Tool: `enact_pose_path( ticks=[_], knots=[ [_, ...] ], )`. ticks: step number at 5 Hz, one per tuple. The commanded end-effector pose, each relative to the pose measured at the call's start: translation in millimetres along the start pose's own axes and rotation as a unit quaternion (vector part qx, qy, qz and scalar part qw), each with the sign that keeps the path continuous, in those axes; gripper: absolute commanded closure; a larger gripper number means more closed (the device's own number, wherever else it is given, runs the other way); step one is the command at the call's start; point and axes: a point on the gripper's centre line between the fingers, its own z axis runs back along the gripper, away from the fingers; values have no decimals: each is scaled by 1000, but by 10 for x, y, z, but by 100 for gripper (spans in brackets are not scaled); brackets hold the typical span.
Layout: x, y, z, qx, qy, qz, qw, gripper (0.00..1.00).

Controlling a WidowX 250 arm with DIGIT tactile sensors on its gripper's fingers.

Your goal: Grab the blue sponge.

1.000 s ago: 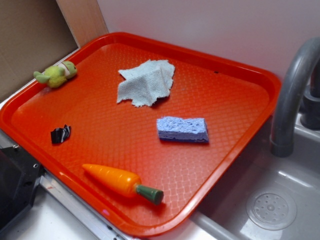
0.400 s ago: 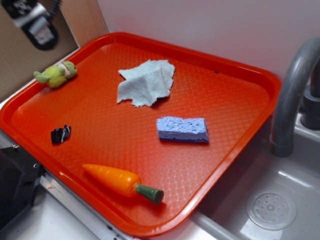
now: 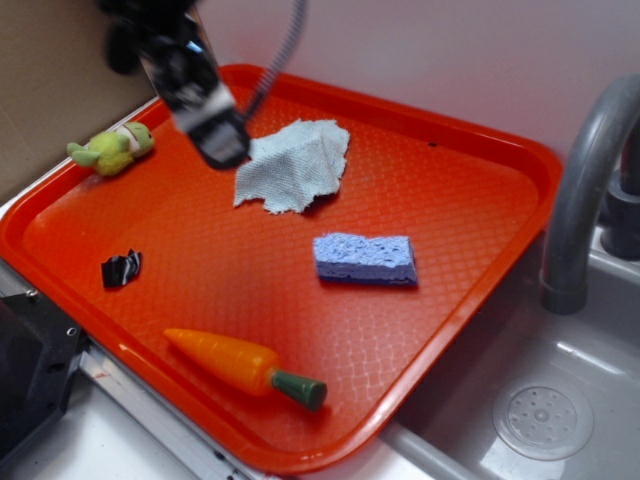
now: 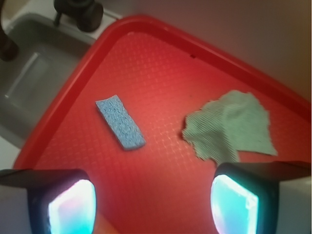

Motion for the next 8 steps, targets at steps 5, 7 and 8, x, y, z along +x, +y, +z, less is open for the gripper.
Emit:
enact_pose_path(
  ticks=[5, 7, 8],
  knots=[
    [236, -359, -1142, 11, 78, -71, 994, 0],
    [161, -329, -1372, -1, 98, -79, 992, 100],
    [143, -331, -1379, 6, 100, -81, 992, 100]
  ],
)
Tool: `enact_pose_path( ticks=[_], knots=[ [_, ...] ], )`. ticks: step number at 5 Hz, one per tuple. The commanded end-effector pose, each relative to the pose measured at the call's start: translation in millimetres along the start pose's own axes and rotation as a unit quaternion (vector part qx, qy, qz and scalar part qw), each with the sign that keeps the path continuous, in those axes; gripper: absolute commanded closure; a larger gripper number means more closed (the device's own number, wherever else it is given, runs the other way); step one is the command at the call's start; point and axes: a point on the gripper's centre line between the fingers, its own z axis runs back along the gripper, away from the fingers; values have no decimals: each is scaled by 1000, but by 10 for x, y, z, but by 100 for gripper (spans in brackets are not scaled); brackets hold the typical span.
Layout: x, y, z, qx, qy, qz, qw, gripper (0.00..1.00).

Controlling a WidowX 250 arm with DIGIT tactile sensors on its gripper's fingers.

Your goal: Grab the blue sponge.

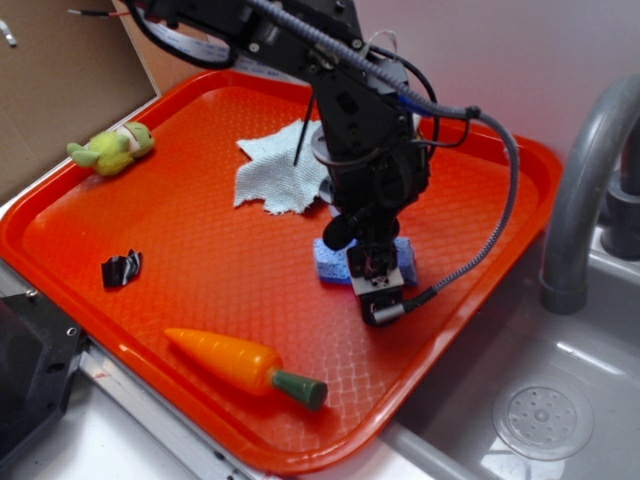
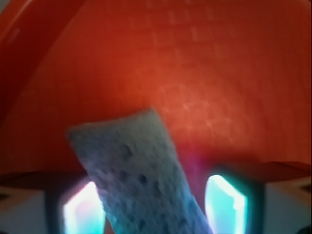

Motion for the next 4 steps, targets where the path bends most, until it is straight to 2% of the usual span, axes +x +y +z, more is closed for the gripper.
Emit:
enact_pose_path(
  ticks=[1, 2, 3, 4],
  knots=[
    [-88, 32, -4, 20, 2, 2, 1000, 100],
    [-181, 234, 415, -2, 64, 96, 993, 100],
    [-325, 448, 867, 14, 43, 222, 974, 100],
    [-506, 596, 1213, 20, 45, 309, 950, 100]
  ],
)
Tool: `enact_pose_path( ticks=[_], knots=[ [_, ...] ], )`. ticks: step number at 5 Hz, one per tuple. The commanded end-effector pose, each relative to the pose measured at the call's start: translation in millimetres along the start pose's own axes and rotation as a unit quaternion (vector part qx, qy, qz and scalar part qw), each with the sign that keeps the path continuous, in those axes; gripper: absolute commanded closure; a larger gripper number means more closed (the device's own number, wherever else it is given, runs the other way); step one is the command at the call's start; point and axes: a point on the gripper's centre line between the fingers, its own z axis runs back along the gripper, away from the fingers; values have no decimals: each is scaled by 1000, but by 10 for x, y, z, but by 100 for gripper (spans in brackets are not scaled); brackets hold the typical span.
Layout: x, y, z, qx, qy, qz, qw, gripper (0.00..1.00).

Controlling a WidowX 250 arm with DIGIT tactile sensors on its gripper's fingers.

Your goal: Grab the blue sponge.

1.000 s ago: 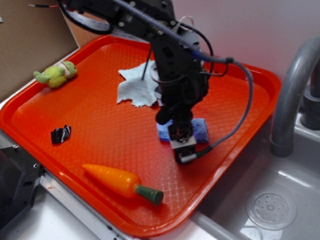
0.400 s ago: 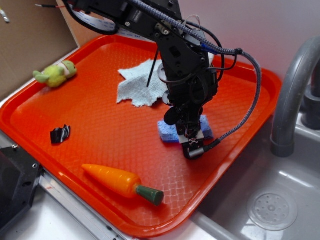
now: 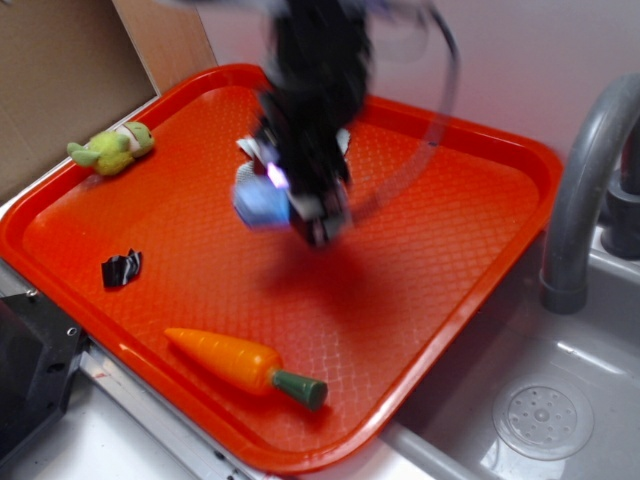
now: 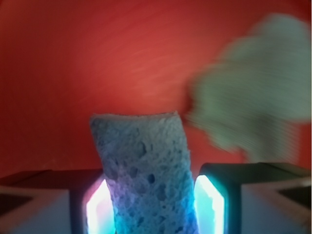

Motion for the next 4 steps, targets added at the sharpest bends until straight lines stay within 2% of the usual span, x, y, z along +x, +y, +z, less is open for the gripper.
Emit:
enact_pose_path(
  ticks=[1, 2, 3, 4],
  knots=[
    [-267, 323, 731, -11, -59, 129, 990, 100],
    [-359, 472, 867, -29, -76, 151, 985, 100],
    [-381, 533, 868, -24, -102, 180, 978, 100],
    [-288, 557, 793, -52, -87, 163, 982, 100]
  ],
)
